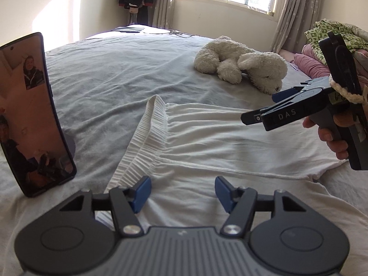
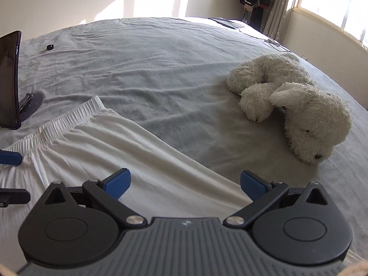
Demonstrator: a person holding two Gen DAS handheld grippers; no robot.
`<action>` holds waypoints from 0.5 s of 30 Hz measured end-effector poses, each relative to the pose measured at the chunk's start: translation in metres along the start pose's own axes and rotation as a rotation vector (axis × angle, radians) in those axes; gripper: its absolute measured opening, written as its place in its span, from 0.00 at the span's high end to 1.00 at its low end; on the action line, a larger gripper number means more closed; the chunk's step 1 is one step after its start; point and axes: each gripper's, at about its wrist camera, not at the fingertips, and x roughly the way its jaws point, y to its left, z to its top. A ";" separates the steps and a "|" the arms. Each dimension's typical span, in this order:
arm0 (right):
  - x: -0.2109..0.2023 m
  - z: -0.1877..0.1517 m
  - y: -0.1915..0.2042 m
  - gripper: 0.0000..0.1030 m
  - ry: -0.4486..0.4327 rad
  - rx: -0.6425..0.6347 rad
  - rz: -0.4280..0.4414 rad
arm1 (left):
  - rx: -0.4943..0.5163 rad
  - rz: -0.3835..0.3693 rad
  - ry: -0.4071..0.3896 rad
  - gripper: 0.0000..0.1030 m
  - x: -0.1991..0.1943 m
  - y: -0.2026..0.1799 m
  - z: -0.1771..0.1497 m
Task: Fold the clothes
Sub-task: 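Grasp the trouser waistband with the right gripper and lift it toward the left gripper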
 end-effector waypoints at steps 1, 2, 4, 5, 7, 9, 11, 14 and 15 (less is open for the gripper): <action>0.005 0.003 -0.003 0.02 0.006 0.003 -0.001 | -0.006 0.004 0.004 0.42 0.000 0.001 0.000; 0.010 0.006 -0.005 0.04 0.016 0.009 0.000 | -0.011 0.007 0.008 0.43 0.001 0.001 0.001; 0.020 0.009 -0.009 0.11 0.051 0.016 0.000 | -0.018 0.011 0.015 0.43 0.002 0.002 0.002; 0.025 0.008 -0.008 0.15 0.074 0.012 -0.005 | -0.018 0.013 0.017 0.43 0.002 0.001 0.002; 0.032 0.006 -0.007 0.21 0.105 0.012 -0.003 | -0.014 0.016 0.021 0.43 0.003 0.001 0.002; 0.032 0.004 -0.008 0.38 0.106 0.052 0.026 | -0.012 0.018 0.026 0.43 0.003 0.002 0.003; 0.028 0.004 -0.007 0.52 0.105 0.079 0.048 | -0.012 0.016 0.029 0.44 0.004 0.003 0.003; 0.025 0.007 -0.001 0.90 0.118 0.082 0.034 | -0.006 0.015 0.032 0.44 0.004 0.004 0.002; 0.025 0.009 0.001 0.96 0.125 0.085 0.026 | -0.004 0.015 0.033 0.45 0.004 0.004 0.002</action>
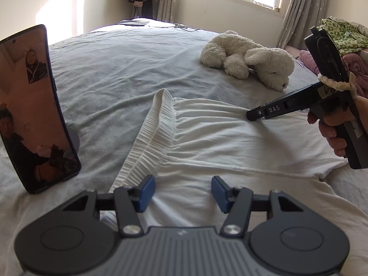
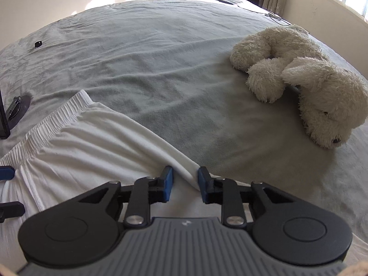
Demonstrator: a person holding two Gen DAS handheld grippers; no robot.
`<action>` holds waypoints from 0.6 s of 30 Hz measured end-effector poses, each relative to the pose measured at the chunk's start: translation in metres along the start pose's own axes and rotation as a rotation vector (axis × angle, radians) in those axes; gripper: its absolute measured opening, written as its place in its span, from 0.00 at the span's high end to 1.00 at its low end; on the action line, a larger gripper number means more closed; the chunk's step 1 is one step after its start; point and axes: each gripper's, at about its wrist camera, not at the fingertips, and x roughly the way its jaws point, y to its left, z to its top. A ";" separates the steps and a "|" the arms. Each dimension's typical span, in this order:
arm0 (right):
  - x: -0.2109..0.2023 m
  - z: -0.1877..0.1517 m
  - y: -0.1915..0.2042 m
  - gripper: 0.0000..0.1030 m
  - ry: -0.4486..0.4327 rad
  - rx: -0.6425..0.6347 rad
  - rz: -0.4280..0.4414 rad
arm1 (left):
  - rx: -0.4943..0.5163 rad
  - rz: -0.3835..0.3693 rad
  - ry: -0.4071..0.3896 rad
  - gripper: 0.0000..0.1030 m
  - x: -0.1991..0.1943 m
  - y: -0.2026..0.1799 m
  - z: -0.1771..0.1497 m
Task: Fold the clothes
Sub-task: 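Grasp the trouser waistband with the right gripper and lift it toward the left gripper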
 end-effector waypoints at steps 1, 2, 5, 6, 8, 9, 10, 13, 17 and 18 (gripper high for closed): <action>-0.002 0.001 0.002 0.96 0.003 0.001 -0.009 | 0.001 -0.001 0.001 0.45 0.000 0.000 0.000; -0.004 0.002 0.003 0.96 0.005 0.000 -0.016 | 0.002 -0.001 0.002 0.45 0.000 0.001 0.000; -0.019 0.003 0.007 0.97 -0.006 0.009 -0.026 | 0.003 -0.003 0.004 0.45 0.001 0.002 0.000; -0.025 0.003 0.008 0.97 -0.010 0.012 -0.028 | 0.003 -0.004 0.005 0.45 0.001 0.002 0.000; -0.040 0.004 0.011 0.97 -0.023 0.021 -0.028 | 0.002 -0.005 0.006 0.45 0.001 0.003 0.000; -0.049 0.004 0.012 0.97 -0.029 0.026 -0.027 | 0.000 -0.007 0.007 0.45 0.001 0.003 0.000; -0.055 0.004 0.015 0.97 -0.033 0.028 -0.026 | -0.002 -0.009 0.007 0.45 0.001 0.004 0.001; -0.081 0.005 0.024 0.97 -0.046 0.026 -0.028 | -0.013 -0.015 0.009 0.46 0.002 0.006 0.002; -0.107 0.006 0.036 0.97 -0.058 0.026 -0.013 | -0.027 -0.022 0.011 0.47 0.002 0.009 0.002; -0.113 0.005 0.039 0.97 -0.061 0.025 -0.009 | -0.030 -0.024 0.012 0.47 0.002 0.010 0.002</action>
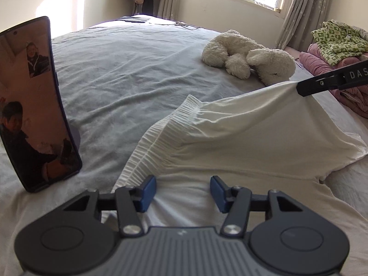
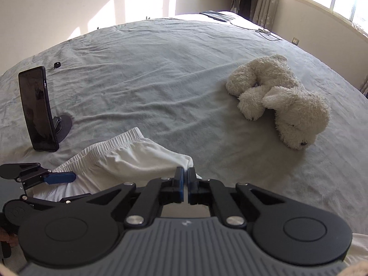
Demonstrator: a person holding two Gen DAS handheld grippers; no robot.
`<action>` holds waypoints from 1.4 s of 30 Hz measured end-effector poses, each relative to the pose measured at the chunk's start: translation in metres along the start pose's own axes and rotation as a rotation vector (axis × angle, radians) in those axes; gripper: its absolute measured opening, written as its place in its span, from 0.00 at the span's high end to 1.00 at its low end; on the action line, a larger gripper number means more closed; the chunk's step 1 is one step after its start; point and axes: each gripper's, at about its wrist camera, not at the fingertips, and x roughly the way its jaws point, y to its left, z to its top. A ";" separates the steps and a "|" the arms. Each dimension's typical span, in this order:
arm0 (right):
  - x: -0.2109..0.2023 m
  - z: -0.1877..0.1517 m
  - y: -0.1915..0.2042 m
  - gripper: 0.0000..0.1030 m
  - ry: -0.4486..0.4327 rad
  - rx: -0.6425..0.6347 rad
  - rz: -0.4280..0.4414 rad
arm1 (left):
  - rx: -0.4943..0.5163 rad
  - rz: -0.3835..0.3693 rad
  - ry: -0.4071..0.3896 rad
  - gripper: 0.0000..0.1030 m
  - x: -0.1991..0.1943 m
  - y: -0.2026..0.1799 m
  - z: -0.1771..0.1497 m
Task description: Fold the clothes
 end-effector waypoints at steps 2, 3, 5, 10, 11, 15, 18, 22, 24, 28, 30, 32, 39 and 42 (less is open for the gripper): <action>-0.014 -0.001 0.009 0.97 -0.006 -0.002 0.008 | -0.006 -0.004 0.001 0.48 0.000 0.001 0.000; -0.022 -0.002 0.013 0.97 -0.010 -0.001 0.012 | -0.007 -0.006 0.001 0.48 0.000 0.002 0.000; -0.035 -0.006 0.022 0.97 -0.018 0.009 0.030 | -0.008 -0.008 0.001 0.48 0.000 0.003 0.000; -0.065 -0.024 0.054 0.97 -0.028 0.019 0.078 | -0.025 -0.016 0.005 0.48 -0.001 0.006 0.002; -0.070 -0.029 0.062 0.97 -0.029 0.016 0.087 | -0.034 -0.019 0.006 0.49 -0.002 0.007 0.003; -0.081 -0.058 0.095 0.97 -0.017 0.024 0.146 | -0.074 -0.034 0.013 0.49 -0.012 0.016 0.001; -0.069 -0.085 0.110 0.97 0.017 0.045 0.177 | -0.099 -0.046 0.018 0.49 -0.025 0.022 -0.003; -0.038 -0.117 0.117 0.96 0.085 0.108 0.201 | -0.097 -0.052 0.000 0.47 -0.043 0.029 -0.008; -0.023 -0.131 0.119 0.94 0.123 0.120 0.205 | -0.087 -0.054 -0.016 0.46 -0.053 0.033 -0.009; -0.023 -0.138 0.115 0.84 0.106 0.155 0.228 | -0.076 -0.083 -0.013 0.41 -0.064 0.043 -0.013; -0.033 -0.133 0.111 0.59 0.061 0.161 0.229 | -0.065 -0.107 -0.009 0.42 -0.068 0.049 -0.016; -0.042 -0.127 0.107 0.52 0.008 0.162 0.222 | -0.049 -0.133 -0.017 0.47 -0.073 0.055 -0.020; -0.004 -0.114 0.073 0.52 -0.033 0.324 0.234 | -0.120 -0.202 0.008 0.80 -0.069 0.081 -0.025; 0.019 -0.120 0.059 0.53 -0.049 0.441 0.284 | -0.145 -0.217 -0.004 0.81 -0.071 0.086 -0.022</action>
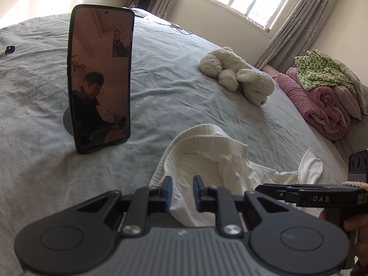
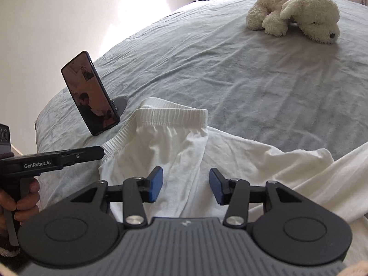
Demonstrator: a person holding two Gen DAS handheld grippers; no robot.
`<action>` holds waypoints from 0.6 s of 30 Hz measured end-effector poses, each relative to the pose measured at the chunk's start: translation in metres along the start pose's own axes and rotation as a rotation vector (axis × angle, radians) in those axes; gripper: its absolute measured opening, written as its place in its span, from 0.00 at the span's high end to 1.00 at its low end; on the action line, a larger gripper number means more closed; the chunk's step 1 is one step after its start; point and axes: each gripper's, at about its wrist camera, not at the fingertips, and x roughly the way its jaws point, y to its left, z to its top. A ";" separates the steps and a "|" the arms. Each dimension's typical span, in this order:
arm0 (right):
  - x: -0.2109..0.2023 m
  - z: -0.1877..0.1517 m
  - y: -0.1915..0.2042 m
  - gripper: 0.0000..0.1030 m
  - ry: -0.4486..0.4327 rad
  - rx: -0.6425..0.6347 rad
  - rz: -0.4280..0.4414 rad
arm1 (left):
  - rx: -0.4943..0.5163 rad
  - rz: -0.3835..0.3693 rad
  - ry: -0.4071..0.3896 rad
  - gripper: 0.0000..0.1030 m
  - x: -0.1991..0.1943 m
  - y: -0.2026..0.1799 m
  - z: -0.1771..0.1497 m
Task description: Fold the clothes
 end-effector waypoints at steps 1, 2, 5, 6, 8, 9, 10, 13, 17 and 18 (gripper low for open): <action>0.004 0.000 -0.006 0.55 -0.011 0.034 0.023 | -0.005 -0.003 -0.006 0.81 -0.001 0.001 0.001; 0.007 -0.001 -0.010 0.58 -0.026 0.065 0.051 | -0.011 -0.007 -0.011 0.81 -0.002 0.001 0.003; 0.008 0.000 -0.015 0.72 -0.074 0.134 0.138 | -0.051 -0.038 -0.005 0.78 -0.001 0.005 0.006; 0.008 0.001 -0.013 0.76 -0.083 0.141 0.154 | -0.074 -0.054 0.005 0.67 -0.001 0.007 0.007; 0.007 0.002 -0.005 0.81 -0.096 0.134 0.178 | -0.119 -0.086 0.022 0.56 0.000 0.010 0.008; 0.006 0.002 0.001 0.81 -0.101 0.116 0.193 | -0.144 -0.109 0.030 0.54 0.001 0.013 0.008; 0.004 0.002 0.008 0.81 -0.107 0.099 0.209 | -0.176 -0.140 0.038 0.51 0.002 0.016 0.008; 0.002 -0.001 0.033 0.81 -0.108 0.016 0.246 | -0.279 -0.231 0.060 0.41 0.002 0.024 0.006; 0.009 -0.009 0.062 0.81 -0.075 -0.091 0.264 | -0.333 -0.301 0.077 0.39 0.003 0.026 0.004; 0.013 -0.012 0.067 0.81 -0.058 -0.110 0.264 | -0.343 -0.314 0.083 0.38 0.003 0.026 0.003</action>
